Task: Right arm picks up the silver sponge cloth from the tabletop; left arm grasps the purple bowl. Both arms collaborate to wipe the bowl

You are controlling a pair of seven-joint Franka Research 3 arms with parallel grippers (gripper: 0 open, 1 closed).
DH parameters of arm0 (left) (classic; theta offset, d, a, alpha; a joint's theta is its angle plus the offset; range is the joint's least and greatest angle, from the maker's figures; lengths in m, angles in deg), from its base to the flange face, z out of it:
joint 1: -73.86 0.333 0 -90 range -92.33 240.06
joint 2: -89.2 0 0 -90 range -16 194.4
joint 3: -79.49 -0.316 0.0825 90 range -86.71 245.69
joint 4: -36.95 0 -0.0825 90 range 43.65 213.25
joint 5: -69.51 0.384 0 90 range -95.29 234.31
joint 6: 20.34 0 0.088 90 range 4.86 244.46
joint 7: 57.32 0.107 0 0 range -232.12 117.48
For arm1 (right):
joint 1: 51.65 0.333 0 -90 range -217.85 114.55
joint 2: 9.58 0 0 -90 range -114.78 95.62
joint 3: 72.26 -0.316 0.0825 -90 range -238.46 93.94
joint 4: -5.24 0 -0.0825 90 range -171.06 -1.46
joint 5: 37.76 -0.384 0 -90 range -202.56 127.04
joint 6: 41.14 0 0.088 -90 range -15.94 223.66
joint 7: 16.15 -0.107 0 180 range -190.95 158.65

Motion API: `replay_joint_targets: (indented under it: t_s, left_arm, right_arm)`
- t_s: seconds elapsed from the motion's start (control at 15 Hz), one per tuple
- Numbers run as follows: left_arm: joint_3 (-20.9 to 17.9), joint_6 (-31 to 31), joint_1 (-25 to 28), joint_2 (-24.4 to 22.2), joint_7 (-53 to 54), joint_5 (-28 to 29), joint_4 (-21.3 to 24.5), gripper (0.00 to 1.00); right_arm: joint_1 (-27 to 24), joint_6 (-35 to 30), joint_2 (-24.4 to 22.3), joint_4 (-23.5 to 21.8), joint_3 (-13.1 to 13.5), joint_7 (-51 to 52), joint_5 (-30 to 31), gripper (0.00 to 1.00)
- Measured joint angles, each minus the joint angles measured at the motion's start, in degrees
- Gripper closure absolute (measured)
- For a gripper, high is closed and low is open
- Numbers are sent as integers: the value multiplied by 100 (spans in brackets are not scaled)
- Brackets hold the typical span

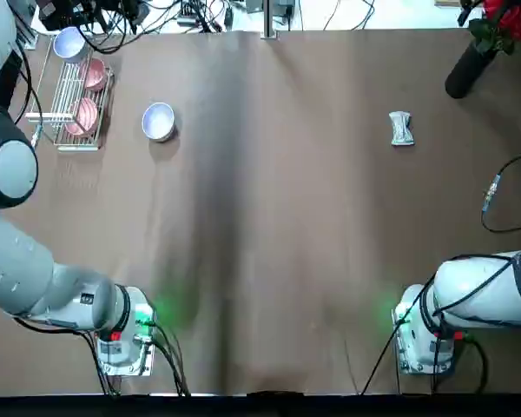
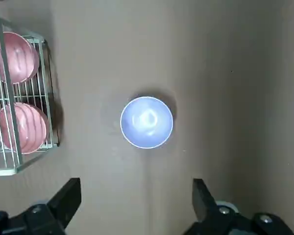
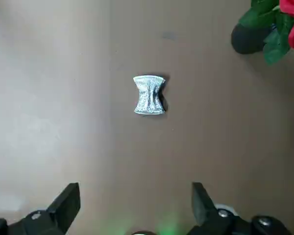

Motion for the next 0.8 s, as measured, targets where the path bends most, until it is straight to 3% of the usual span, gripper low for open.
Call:
replay_joint_targets:
  t_s: [0.53,0.8]
  left_arm:
    - [-13,4,40,35,-23,0,-34,0]
    - [-65,153,194,525,0,2,-19,0]
  right_arm:
    - [17,129,27,-176,-20,0,0,0]
    - [47,547,497,-336,-46,-1,0,0]
